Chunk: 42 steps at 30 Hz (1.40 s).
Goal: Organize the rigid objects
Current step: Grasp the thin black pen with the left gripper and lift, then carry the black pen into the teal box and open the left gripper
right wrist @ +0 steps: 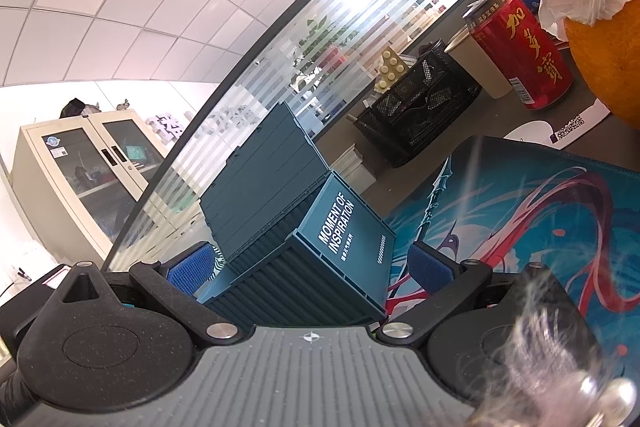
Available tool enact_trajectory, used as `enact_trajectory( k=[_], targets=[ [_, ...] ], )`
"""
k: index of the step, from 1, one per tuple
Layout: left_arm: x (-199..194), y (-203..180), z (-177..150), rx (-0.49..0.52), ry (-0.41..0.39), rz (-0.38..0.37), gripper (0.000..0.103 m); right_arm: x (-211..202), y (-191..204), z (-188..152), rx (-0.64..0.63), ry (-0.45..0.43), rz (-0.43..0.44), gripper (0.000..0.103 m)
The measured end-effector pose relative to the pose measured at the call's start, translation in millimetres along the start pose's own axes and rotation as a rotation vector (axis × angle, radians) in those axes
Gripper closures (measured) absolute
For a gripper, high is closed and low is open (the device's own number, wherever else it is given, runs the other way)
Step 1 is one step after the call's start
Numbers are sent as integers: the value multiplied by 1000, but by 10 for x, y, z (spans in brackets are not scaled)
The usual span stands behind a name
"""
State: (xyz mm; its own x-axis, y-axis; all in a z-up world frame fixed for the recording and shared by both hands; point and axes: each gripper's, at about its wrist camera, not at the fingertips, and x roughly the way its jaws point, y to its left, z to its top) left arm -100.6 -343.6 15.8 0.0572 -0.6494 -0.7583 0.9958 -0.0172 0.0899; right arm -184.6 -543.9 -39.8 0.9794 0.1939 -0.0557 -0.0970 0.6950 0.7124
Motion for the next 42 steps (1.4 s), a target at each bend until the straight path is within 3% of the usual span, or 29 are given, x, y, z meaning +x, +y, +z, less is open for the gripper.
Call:
enact_trajectory(
  k=[2, 8, 25, 42],
  targets=[
    [0, -27, -1, -2, 0, 44, 93, -1, 0, -1, 1, -1, 1, 0],
    [-1, -185, -23, 22, -17, 132, 95, -4, 6, -7, 4, -3, 1, 0],
    [-357, -260, -5, 58, -64, 182, 95, -28, 21, -24, 12, -10, 5, 0],
    [-751, -56, 223, 26, -196, 260, 95, -32, 11, -17, 15, -13, 4, 0]
  ],
)
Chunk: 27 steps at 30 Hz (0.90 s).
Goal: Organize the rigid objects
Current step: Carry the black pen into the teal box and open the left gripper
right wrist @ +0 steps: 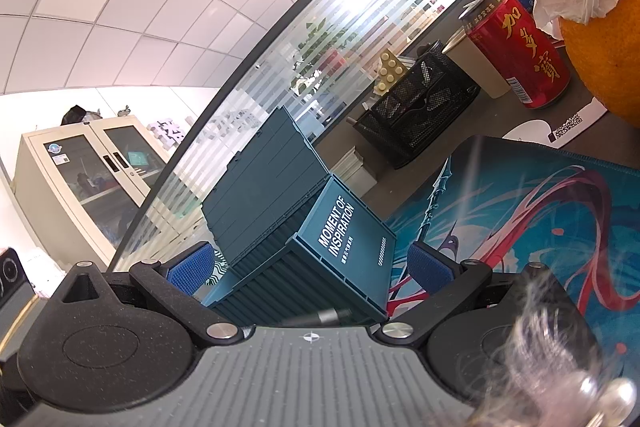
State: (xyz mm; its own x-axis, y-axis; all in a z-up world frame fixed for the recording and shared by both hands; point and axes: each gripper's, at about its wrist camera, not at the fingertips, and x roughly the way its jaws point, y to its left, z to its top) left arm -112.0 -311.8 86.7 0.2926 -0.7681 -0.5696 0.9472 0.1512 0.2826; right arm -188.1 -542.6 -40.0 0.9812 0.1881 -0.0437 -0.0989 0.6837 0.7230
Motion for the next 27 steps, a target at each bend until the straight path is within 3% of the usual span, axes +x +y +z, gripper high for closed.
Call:
enact_trajectory(
  k=[13, 19, 27],
  targets=[
    [-258, 555, 364, -20, -88, 98, 95, -11, -19, 4, 12, -3, 4, 0],
    [-158, 790, 377, -25, -55, 92, 95, -8, -17, 1, 14, -4, 4, 0],
    [192, 1084, 103, -87, 31, 50, 95, -8, -13, -15, 16, -3, 5, 0]
  ],
)
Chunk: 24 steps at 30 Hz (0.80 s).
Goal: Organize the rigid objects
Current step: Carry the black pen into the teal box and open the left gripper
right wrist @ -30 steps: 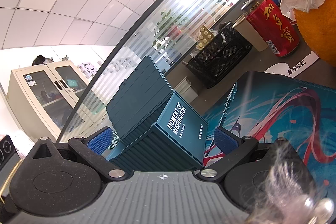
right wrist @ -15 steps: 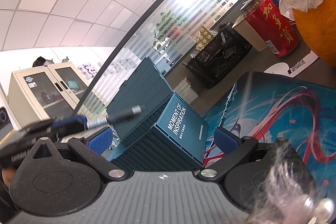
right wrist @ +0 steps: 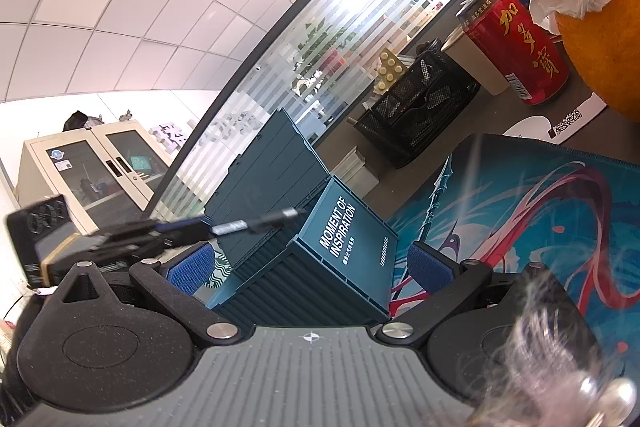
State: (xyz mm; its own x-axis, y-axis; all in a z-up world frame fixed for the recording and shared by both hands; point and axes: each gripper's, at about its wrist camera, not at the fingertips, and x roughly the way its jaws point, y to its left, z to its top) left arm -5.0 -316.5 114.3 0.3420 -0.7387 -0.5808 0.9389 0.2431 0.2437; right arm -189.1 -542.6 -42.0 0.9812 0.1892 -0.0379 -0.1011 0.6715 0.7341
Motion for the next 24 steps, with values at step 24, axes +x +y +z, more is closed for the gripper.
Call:
enact_trajectory(
  k=[24],
  targets=[
    [429, 475, -501, -127, 111, -54, 88, 14, 9, -18, 8, -1, -4, 0]
  ],
)
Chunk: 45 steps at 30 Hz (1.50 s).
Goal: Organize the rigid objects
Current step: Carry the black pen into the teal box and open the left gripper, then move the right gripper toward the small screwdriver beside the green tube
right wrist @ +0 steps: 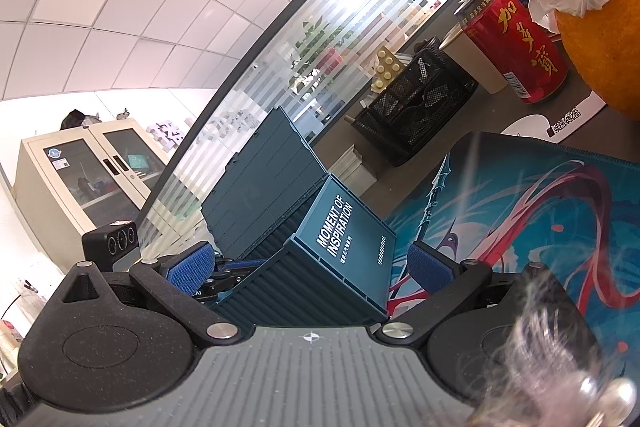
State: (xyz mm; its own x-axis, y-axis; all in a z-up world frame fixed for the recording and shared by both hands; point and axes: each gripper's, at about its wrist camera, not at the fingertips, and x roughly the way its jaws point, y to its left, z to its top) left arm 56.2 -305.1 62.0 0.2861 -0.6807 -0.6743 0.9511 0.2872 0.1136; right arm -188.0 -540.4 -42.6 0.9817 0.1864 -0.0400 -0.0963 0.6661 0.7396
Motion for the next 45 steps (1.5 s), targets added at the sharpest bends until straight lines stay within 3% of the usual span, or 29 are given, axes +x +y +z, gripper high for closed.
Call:
enact_trajectory(
  k=[6, 9, 10, 11, 15, 17, 21, 24, 28, 33, 37, 43, 45],
  targets=[
    [-93, 5, -6, 7, -3, 50, 86, -2, 3, -1, 0, 0, -2, 0],
    [-205, 5, 8, 3, -28, 82, 51, 8, -5, -3, -4, 3, -5, 0],
    [-247, 1, 15, 1, -39, 96, 30, 5, -11, 0, -7, 4, -6, 0],
    [-306, -11, 20, -1, -56, 108, 24, 6, -13, 2, -9, 5, -8, 0],
    [-571, -93, 36, -16, -105, 117, 19, 11, -10, 0, -21, 10, -17, 0],
    [-720, -179, 24, -13, -138, 123, 8, 25, -8, 7, -28, 14, -23, 0],
    [-1004, -364, -83, -14, -190, 128, 2, 28, 21, -1, -52, 23, -23, 0],
    [-1176, -460, -275, -58, -207, 154, 0, 75, 80, -20, -96, 79, 14, 0],
    [-1322, -452, -589, -187, -214, 189, 0, 140, 272, -102, -187, 193, 144, 0],
    [-1443, -355, -1008, -351, -218, 230, 0, 378, 797, -394, -479, 451, 205, 0],
    [-1515, -279, -1283, -435, -210, 267, 0, 437, 1113, -596, -703, 554, 262, 5],
    [-1503, -161, -1560, -544, -183, 286, 0, 669, 1138, -671, -760, 689, 209, 38],
    [-1497, -116, -1622, -581, -183, 290, 0, 728, 1121, -692, -783, 730, 184, 55]
  ],
)
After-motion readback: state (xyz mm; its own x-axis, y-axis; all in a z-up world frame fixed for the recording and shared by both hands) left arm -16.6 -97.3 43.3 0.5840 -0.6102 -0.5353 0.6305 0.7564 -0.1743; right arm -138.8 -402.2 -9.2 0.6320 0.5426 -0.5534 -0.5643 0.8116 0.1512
